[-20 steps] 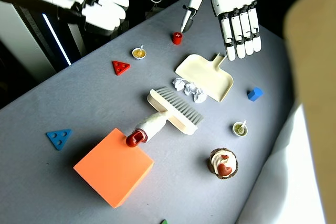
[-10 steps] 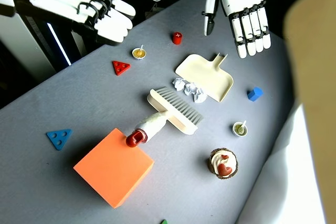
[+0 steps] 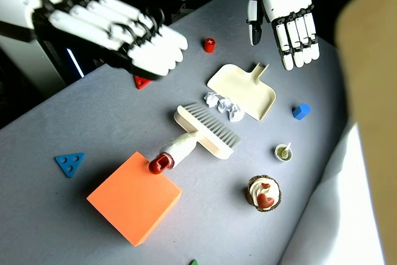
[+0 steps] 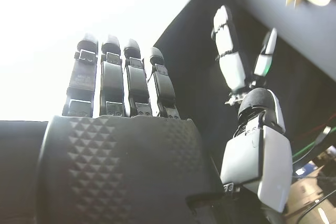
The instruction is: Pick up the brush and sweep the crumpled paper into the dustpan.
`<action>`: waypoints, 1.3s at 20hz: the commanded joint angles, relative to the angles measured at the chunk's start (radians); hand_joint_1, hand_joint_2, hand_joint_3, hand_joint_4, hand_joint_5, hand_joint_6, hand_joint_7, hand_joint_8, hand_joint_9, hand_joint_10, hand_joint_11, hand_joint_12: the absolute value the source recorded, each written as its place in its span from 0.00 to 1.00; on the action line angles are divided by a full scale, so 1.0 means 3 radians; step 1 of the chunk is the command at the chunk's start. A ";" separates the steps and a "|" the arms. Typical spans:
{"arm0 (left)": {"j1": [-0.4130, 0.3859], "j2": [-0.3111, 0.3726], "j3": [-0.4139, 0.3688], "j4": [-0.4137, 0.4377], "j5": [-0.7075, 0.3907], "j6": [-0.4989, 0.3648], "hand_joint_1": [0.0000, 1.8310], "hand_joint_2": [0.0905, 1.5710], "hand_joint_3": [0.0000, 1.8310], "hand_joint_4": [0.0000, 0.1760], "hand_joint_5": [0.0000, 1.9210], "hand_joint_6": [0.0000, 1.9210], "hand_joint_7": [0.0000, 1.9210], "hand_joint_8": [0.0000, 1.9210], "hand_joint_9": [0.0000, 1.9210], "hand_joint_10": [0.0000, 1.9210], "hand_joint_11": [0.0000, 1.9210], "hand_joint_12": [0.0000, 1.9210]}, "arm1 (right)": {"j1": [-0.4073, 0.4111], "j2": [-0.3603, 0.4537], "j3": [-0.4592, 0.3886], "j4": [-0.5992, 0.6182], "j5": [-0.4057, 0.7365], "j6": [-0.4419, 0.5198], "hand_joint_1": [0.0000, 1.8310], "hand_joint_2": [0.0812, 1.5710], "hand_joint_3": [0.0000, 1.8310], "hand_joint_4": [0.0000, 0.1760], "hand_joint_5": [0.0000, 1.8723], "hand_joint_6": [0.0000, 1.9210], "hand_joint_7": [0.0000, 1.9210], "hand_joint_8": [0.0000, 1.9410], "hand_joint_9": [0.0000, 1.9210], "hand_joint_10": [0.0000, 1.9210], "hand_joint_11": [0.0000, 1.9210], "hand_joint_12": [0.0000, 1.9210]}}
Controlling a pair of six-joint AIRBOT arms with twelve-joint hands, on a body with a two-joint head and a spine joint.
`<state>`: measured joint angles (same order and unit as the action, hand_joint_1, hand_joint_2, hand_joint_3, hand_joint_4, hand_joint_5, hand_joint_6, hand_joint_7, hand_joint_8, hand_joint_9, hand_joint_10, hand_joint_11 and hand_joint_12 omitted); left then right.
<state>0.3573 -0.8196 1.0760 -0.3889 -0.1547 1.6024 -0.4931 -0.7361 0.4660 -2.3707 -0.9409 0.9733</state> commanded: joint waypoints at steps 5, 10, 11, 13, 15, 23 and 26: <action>0.0191 -0.0026 -0.0101 -0.1011 -0.0578 0.0889 0.35 0.72 0.00 0.25 0.03 0.01 0.01 0.00 0.02 0.00 0.04 0.01 | -0.0273 -0.0385 0.0311 -0.0226 -0.0585 -0.0320 0.00 0.61 0.00 0.00 0.06 0.00 0.07 0.00 0.07 0.00 0.05 0.00; 0.0326 -0.0110 -0.0093 -0.1542 -0.0807 0.1309 0.36 0.73 0.00 0.34 0.10 0.00 0.03 0.00 0.03 0.00 0.04 0.01 | -0.0383 -0.0629 0.0580 -0.0226 -0.0605 -0.0411 0.00 0.61 0.00 0.00 0.08 0.01 0.09 0.01 0.09 0.01 0.08 0.01; 0.0337 -0.0126 -0.0077 -0.1600 -0.0828 0.1356 0.36 0.73 0.00 0.36 0.12 0.01 0.04 0.01 0.04 0.00 0.04 0.01 | -0.0394 -0.0660 0.0619 -0.0226 -0.0606 -0.0449 0.00 0.61 0.00 0.00 0.08 0.00 0.08 0.00 0.08 0.00 0.07 0.01; 0.0370 -0.0149 -0.0039 -0.1702 -0.0834 0.1458 0.38 0.73 0.00 0.36 0.14 0.00 0.06 0.00 0.05 0.00 0.05 0.01 | -0.0398 -0.0718 0.0678 -0.0226 -0.0608 -0.0465 0.00 0.61 0.00 0.00 0.09 0.01 0.09 0.01 0.10 0.01 0.08 0.01; 0.0403 -0.0168 -0.0003 -0.1707 -0.0861 0.1462 0.38 0.74 0.00 0.37 0.15 0.00 0.06 0.00 0.05 0.00 0.05 0.01 | -0.0401 -0.0769 0.0719 -0.0253 -0.0608 -0.0465 0.00 0.61 0.00 0.00 0.08 0.00 0.09 0.00 0.09 0.00 0.08 0.01; 0.0588 -0.0306 0.0125 -0.1771 -0.0987 0.1463 0.42 0.72 0.00 0.25 0.14 0.00 0.04 0.00 0.03 0.00 0.05 0.01 | -0.0457 -0.1002 0.0969 -0.0395 -0.0608 -0.0503 0.00 0.61 0.00 0.00 0.07 0.00 0.08 0.00 0.08 0.00 0.06 0.00; 0.0625 -0.0360 0.0170 -0.1784 -0.0998 0.1463 0.44 0.71 0.00 0.22 0.16 0.01 0.04 0.00 0.03 0.00 0.05 0.00 | -0.0458 -0.1034 0.1031 -0.0395 -0.0607 -0.0503 0.00 0.61 0.00 0.00 0.07 0.00 0.09 0.00 0.08 0.00 0.07 0.01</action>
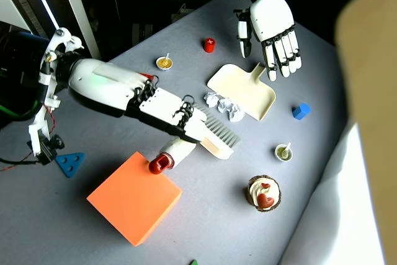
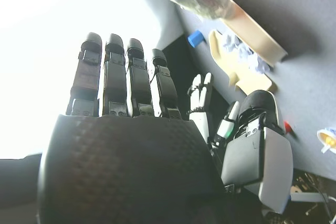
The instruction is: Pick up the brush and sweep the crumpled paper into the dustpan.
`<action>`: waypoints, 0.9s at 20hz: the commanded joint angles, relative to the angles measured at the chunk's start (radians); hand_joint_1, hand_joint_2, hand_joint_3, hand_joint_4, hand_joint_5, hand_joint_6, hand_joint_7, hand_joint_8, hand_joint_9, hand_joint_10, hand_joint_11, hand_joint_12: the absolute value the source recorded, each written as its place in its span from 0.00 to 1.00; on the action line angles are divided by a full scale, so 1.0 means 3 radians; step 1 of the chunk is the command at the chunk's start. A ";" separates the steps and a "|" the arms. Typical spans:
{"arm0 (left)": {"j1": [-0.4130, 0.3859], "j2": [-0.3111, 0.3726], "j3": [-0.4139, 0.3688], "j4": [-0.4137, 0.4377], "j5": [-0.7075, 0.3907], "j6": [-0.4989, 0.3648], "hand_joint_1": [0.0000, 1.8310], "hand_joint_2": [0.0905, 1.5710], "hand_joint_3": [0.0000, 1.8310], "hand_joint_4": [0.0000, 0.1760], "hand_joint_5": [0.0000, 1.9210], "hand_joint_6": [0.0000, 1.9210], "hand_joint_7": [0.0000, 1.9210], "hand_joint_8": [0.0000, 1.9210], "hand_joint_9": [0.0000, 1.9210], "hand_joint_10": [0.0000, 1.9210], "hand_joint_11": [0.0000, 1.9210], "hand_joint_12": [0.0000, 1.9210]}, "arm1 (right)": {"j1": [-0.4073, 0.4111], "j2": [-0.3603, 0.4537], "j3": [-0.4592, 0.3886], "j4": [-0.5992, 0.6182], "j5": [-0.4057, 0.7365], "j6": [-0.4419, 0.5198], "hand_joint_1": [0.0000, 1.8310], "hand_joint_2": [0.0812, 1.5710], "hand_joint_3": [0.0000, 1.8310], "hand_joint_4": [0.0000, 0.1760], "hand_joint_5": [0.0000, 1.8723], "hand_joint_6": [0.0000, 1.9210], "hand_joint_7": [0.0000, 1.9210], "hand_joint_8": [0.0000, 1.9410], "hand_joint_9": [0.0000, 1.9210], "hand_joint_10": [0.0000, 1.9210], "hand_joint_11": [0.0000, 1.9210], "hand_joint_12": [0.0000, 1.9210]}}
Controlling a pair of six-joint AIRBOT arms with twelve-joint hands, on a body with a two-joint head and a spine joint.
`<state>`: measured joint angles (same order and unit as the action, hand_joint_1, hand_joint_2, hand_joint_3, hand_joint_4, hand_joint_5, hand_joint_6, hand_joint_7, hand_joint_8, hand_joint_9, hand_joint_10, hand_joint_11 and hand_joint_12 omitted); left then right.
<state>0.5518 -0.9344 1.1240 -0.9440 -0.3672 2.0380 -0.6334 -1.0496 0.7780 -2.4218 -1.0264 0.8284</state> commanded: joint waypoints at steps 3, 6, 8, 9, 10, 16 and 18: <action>-0.0001 -0.0029 0.0068 0.0064 -0.0306 0.0011 0.45 0.71 0.00 0.21 0.16 0.01 0.04 0.00 0.03 0.00 0.05 0.00 | 0.0003 -0.0032 0.0025 -0.0224 -0.0320 -0.0020 0.00 0.62 0.00 0.00 0.07 0.00 0.09 0.00 0.09 0.00 0.08 0.01; 0.0009 -0.0064 0.0130 0.0043 -0.0316 0.0011 0.44 0.70 0.00 0.26 0.17 0.01 0.06 0.01 0.04 0.00 0.06 0.01 | 0.0004 -0.0066 0.0082 -0.0225 -0.0306 -0.0020 0.00 0.62 0.00 0.00 0.05 0.00 0.08 0.00 0.08 0.00 0.07 0.00; 0.0026 -0.0097 0.0183 0.0021 -0.0323 0.0026 0.43 0.70 0.00 0.28 0.17 0.00 0.06 0.00 0.04 0.00 0.05 0.00 | 0.0004 -0.0094 0.0147 -0.0230 -0.0299 -0.0020 0.00 0.62 0.00 0.00 0.06 0.00 0.08 0.00 0.08 0.00 0.08 0.01; 0.0036 -0.0114 0.0211 0.0016 -0.0324 0.0026 0.43 0.70 0.00 0.31 0.16 0.00 0.05 0.00 0.03 0.00 0.05 0.00 | 0.0004 -0.0111 0.0181 -0.0239 -0.0299 -0.0020 0.01 0.63 0.00 0.00 0.04 0.00 0.06 0.00 0.07 0.00 0.06 0.00; 0.0039 -0.0120 0.0221 0.0015 -0.0324 0.0026 0.43 0.70 0.00 0.31 0.16 0.00 0.05 0.00 0.03 0.00 0.05 0.00 | 0.0004 -0.0119 0.0198 -0.0241 -0.0299 -0.0020 0.01 0.63 0.00 0.00 0.04 0.00 0.06 0.00 0.07 0.00 0.06 0.00; 0.0092 -0.0205 0.0275 -0.0053 -0.0363 0.0086 0.46 0.70 0.00 0.33 0.19 0.01 0.06 0.00 0.04 0.00 0.05 0.01 | 0.0003 -0.0194 0.0326 -0.0289 -0.0284 -0.0020 0.01 0.63 0.00 0.00 0.05 0.00 0.07 0.00 0.07 0.01 0.07 0.01; 0.0114 -0.0233 0.0278 -0.0073 -0.0384 0.0098 0.45 0.70 0.00 0.37 0.19 0.01 0.07 0.01 0.04 0.00 0.05 0.01 | 0.0003 -0.0213 0.0366 -0.0291 -0.0281 -0.0020 0.00 0.62 0.00 0.00 0.05 0.00 0.07 0.00 0.07 0.00 0.07 0.00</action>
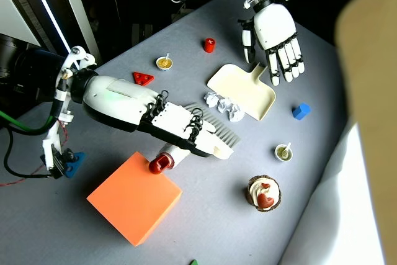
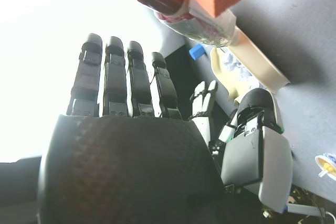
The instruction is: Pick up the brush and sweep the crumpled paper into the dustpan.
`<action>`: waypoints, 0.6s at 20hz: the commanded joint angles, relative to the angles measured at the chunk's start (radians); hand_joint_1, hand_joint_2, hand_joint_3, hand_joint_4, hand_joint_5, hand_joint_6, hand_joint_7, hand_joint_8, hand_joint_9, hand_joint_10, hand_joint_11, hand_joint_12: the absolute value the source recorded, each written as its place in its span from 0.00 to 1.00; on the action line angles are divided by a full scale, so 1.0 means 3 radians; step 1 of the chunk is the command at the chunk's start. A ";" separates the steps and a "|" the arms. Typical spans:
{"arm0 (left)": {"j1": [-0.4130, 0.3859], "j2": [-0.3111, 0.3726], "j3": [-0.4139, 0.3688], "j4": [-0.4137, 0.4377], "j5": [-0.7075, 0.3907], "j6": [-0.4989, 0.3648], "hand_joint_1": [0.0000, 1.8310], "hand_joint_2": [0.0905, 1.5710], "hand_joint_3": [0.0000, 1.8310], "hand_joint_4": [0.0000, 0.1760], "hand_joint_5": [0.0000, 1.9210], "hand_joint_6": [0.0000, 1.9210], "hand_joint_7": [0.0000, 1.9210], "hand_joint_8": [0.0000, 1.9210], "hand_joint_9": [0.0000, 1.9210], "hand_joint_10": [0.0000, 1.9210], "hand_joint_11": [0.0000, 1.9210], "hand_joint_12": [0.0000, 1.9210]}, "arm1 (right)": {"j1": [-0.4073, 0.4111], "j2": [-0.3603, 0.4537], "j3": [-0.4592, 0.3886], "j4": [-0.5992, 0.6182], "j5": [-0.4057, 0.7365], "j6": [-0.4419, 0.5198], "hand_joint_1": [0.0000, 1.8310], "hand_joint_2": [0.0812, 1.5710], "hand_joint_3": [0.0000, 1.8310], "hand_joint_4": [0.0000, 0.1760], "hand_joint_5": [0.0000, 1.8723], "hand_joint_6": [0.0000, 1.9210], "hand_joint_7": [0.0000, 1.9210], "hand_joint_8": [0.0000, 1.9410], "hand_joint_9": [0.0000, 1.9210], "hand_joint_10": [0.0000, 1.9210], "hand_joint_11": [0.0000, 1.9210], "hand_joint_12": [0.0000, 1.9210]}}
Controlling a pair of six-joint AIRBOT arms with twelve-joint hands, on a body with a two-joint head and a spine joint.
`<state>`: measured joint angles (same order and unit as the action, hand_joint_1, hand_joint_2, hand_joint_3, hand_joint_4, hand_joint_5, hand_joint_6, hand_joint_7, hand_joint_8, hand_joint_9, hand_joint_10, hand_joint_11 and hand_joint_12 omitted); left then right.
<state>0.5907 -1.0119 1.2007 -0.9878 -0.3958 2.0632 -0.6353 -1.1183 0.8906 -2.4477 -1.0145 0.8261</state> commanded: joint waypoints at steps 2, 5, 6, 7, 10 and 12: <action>0.0012 -0.0010 0.0033 0.0058 -0.0301 0.0019 0.46 0.70 0.00 0.36 0.21 0.00 0.08 0.00 0.05 0.00 0.06 0.01 | 0.0009 -0.0008 0.0037 -0.0218 -0.0315 -0.0012 0.00 0.62 0.00 0.00 0.06 0.01 0.08 0.00 0.08 0.01 0.08 0.01; 0.0031 -0.0053 0.0057 0.0058 -0.0317 0.0025 0.44 0.72 0.01 0.40 0.21 0.00 0.07 0.00 0.04 0.00 0.05 0.00 | 0.0009 -0.0024 0.0071 -0.0235 -0.0312 -0.0012 0.00 0.63 0.00 0.00 0.05 0.00 0.07 0.00 0.07 0.00 0.07 0.00; 0.0035 -0.0068 0.0065 0.0058 -0.0319 0.0026 0.44 0.72 0.00 0.42 0.22 0.01 0.07 0.00 0.04 0.00 0.05 0.01 | 0.0009 -0.0023 0.0067 -0.0235 -0.0312 -0.0012 0.00 0.63 0.00 0.00 0.05 0.01 0.07 0.00 0.08 0.00 0.08 0.01; 0.0037 -0.0082 0.0072 0.0061 -0.0320 0.0027 0.45 0.72 0.00 0.39 0.24 0.01 0.09 0.00 0.05 0.00 0.06 0.01 | 0.0007 -0.0020 0.0058 -0.0243 -0.0312 -0.0012 0.00 0.63 0.00 0.00 0.06 0.01 0.08 0.01 0.09 0.01 0.08 0.01; 0.0051 -0.0114 0.0083 0.0060 -0.0342 0.0030 0.48 0.71 0.00 0.27 0.30 0.01 0.13 0.00 0.08 0.00 0.09 0.02 | 0.0003 0.0001 0.0014 -0.0291 -0.0314 -0.0012 0.00 0.63 0.00 0.00 0.05 0.00 0.07 0.00 0.08 0.00 0.07 0.00; 0.0060 -0.0132 0.0088 0.0062 -0.0358 0.0030 0.49 0.71 0.00 0.22 0.35 0.01 0.15 0.00 0.10 0.00 0.10 0.02 | 0.0003 0.0050 -0.0048 -0.0296 -0.0323 -0.0038 0.00 0.64 0.00 0.00 0.03 0.00 0.06 0.00 0.07 0.00 0.06 0.00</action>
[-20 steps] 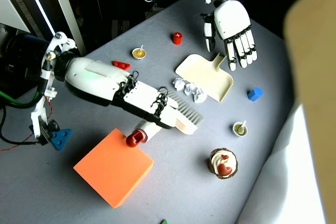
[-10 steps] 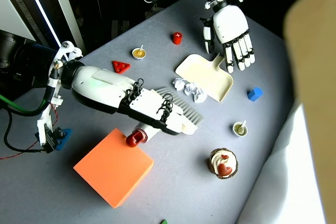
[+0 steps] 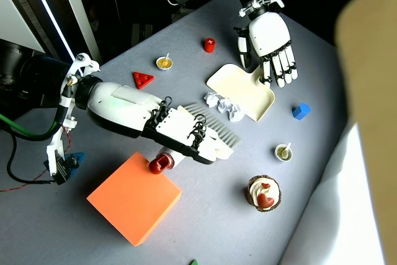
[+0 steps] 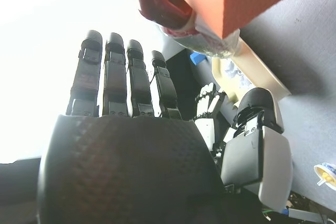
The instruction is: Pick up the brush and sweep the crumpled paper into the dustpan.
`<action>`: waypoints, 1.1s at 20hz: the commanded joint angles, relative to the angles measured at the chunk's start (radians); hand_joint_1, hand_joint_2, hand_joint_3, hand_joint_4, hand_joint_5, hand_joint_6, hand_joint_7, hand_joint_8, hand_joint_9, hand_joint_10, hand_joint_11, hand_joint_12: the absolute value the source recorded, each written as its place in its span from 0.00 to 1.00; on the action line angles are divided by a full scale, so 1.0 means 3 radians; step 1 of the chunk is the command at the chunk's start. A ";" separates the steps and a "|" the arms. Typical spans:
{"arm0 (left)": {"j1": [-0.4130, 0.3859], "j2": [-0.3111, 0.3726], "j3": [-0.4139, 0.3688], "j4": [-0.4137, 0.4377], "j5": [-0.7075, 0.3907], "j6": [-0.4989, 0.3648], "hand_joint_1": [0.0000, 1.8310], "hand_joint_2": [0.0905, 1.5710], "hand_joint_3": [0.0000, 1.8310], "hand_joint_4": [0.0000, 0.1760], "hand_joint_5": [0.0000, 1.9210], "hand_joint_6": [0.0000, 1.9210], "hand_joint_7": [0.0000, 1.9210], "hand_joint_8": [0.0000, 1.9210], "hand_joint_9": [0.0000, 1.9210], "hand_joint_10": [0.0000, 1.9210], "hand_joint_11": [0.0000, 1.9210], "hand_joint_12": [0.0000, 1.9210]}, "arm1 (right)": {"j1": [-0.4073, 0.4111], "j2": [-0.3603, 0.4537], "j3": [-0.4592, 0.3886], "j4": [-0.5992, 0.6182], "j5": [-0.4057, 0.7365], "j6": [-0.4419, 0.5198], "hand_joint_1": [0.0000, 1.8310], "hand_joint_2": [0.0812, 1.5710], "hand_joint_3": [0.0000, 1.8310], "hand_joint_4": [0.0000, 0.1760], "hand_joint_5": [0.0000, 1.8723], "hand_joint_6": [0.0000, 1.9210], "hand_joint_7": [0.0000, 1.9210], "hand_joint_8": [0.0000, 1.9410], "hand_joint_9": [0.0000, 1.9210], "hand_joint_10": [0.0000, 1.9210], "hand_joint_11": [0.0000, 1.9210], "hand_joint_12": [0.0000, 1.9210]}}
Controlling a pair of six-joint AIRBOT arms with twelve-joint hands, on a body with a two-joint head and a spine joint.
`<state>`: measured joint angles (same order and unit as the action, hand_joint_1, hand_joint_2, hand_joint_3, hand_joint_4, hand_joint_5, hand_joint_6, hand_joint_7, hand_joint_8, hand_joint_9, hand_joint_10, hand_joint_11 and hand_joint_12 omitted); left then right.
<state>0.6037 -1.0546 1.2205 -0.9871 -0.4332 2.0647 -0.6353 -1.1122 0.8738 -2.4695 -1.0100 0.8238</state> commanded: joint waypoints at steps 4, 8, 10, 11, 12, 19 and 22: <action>0.0034 -0.0017 0.0028 0.0062 -0.0253 0.0025 0.61 0.71 0.00 0.00 0.49 0.54 0.18 0.00 0.15 0.00 0.16 0.01 | 0.0011 0.0193 -0.0171 -0.0223 -0.0338 -0.0030 0.01 0.64 0.00 0.00 0.04 0.00 0.06 0.00 0.07 0.00 0.07 0.00; 0.0051 -0.0038 0.0032 0.0069 -0.0275 0.0025 0.62 0.70 0.00 0.00 0.50 0.52 0.19 0.00 0.17 0.00 0.16 0.01 | 0.0014 0.0489 -0.0452 -0.0256 -0.0322 0.0175 0.09 0.69 0.01 0.00 0.02 0.00 0.05 0.00 0.06 0.00 0.07 0.00; 0.0056 -0.0046 0.0033 0.0073 -0.0288 0.0025 0.62 0.69 0.00 0.00 0.51 0.50 0.19 0.00 0.16 0.00 0.15 0.00 | 0.0018 0.0644 -0.0600 -0.0291 -0.0316 0.0263 0.29 0.68 0.00 0.00 0.01 0.00 0.05 0.00 0.06 0.00 0.07 0.00; 0.0057 -0.0050 0.0033 0.0075 -0.0296 0.0025 0.62 0.69 0.00 0.00 0.51 0.50 0.19 0.00 0.16 0.00 0.15 0.00 | 0.0020 0.0708 -0.0664 -0.0291 -0.0315 0.0294 0.29 0.68 0.00 0.00 0.01 0.00 0.05 0.00 0.06 0.00 0.07 0.00; 0.0063 -0.0056 0.0037 0.0076 -0.0300 0.0025 0.60 0.70 0.00 0.00 0.51 0.52 0.19 0.00 0.15 0.00 0.14 0.00 | 0.0019 0.0774 -0.0737 -0.0290 -0.0316 0.0302 0.33 0.66 0.00 0.00 0.01 0.00 0.05 0.00 0.07 0.00 0.08 0.01; 0.0063 -0.0101 0.0083 0.0040 -0.0288 0.0025 0.62 0.70 0.00 0.00 0.51 0.51 0.18 0.00 0.16 0.00 0.15 0.01 | 0.0017 0.0709 -0.0736 -0.0241 -0.0346 0.0255 0.49 0.65 0.00 0.00 0.00 0.00 0.00 0.00 0.02 0.00 0.04 0.00; 0.0035 -0.0113 0.0113 0.0045 -0.0247 0.0026 0.59 0.71 0.00 0.00 0.48 0.55 0.19 0.00 0.15 0.00 0.14 0.00 | -0.0011 0.0557 -0.0580 -0.0247 -0.0342 0.0102 0.58 0.66 0.00 0.00 0.00 0.00 0.00 0.00 0.00 0.00 0.02 0.00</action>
<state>0.6136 -1.0851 1.2484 -0.9821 -0.4755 2.0647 -0.6418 -0.9516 0.7025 -2.4825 -1.0176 0.8631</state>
